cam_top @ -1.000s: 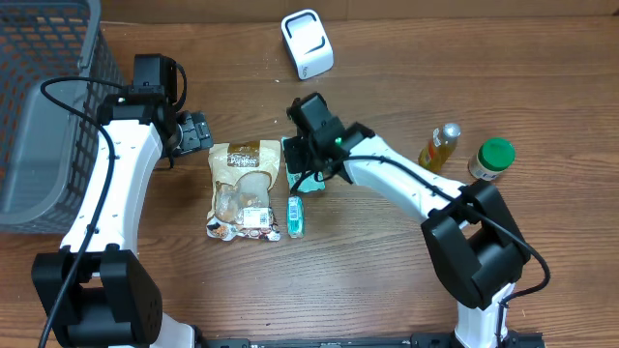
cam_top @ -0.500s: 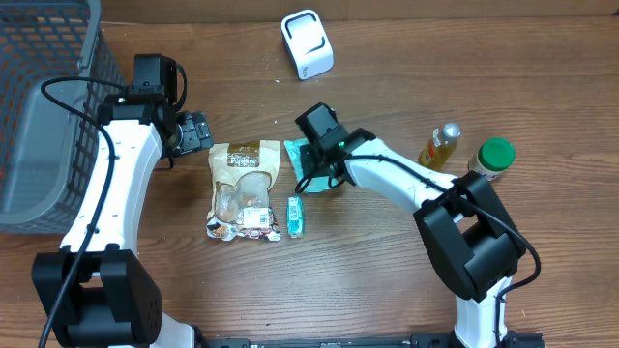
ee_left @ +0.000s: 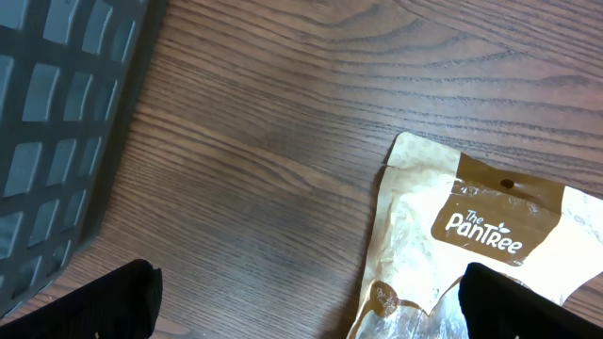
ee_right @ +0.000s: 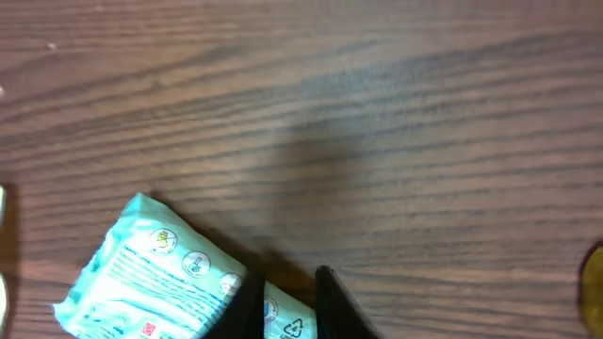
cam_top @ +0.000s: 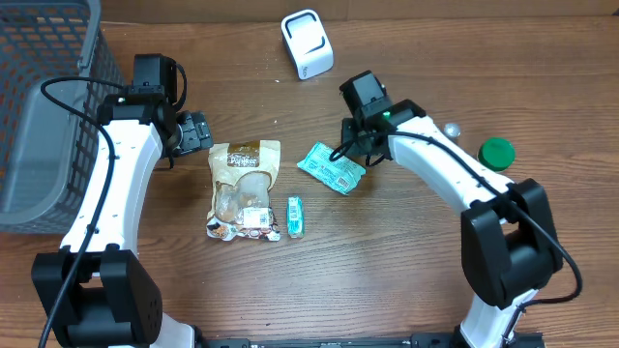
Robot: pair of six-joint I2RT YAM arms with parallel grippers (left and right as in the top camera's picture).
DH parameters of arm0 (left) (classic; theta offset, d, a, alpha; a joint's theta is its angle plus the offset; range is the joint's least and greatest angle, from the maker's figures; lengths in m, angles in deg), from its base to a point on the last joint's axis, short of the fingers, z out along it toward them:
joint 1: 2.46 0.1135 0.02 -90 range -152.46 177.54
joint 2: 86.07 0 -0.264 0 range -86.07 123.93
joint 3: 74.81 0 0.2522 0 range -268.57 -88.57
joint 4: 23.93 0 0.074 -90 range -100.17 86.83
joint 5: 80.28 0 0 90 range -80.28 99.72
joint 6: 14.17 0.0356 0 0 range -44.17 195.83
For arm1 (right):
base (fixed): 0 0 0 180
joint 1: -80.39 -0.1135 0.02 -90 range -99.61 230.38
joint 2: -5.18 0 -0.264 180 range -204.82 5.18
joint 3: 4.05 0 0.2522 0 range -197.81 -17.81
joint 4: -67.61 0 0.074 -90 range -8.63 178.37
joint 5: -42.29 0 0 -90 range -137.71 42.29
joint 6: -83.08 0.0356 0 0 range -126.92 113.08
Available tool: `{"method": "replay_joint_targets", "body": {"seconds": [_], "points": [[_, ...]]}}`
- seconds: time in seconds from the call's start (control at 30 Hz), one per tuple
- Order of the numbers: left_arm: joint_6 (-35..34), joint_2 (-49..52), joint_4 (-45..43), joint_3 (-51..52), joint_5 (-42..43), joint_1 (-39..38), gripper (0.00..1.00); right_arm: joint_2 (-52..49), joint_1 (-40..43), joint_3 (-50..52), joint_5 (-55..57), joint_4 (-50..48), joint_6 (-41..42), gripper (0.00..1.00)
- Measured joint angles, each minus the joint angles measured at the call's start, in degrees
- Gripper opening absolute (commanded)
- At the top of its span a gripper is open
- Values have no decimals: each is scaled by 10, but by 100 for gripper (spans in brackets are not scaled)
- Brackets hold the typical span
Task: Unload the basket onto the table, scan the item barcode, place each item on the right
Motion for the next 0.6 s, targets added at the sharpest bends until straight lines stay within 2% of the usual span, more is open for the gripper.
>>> {"method": "replay_joint_targets", "body": {"seconds": [0.33, 0.53, 0.6], "points": [[0, 0, 0, 0, 0, 0, 100, -41, 5, 7, -28, 12, 2, 5], [0, 0, 0, 0, 0, 0, 100, -65, 5, 15, -108, 57, 2, 6], [0, 0, 0, 0, 0, 0, 100, -65, 5, 15, -151, 87, 2, 10]]}}
